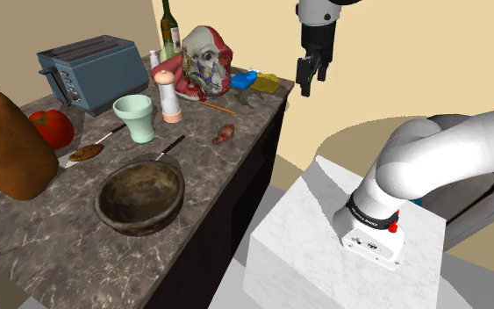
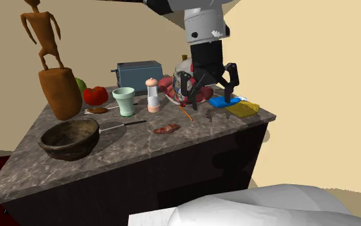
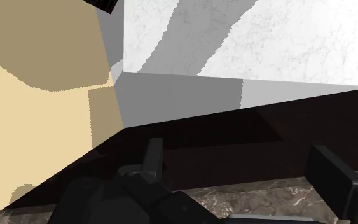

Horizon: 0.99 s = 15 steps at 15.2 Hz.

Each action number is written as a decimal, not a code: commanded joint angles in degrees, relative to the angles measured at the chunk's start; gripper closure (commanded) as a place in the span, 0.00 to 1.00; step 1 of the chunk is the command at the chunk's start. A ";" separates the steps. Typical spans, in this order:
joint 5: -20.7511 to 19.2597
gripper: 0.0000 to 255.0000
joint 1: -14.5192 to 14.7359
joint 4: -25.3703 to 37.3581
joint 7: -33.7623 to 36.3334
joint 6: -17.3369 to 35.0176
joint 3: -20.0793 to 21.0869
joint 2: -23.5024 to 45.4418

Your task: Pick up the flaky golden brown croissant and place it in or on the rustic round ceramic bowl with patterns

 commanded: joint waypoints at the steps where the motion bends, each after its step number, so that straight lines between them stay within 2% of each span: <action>1: 0.00 0.00 0.00 0.00 0.00 0.00 0.00 0.00; 9: 5.94 0.00 -2.93 -1.65 25.94 12.29 11.45 9.71; 15: 5.71 0.00 -6.55 2.22 45.55 21.03 19.03 21.96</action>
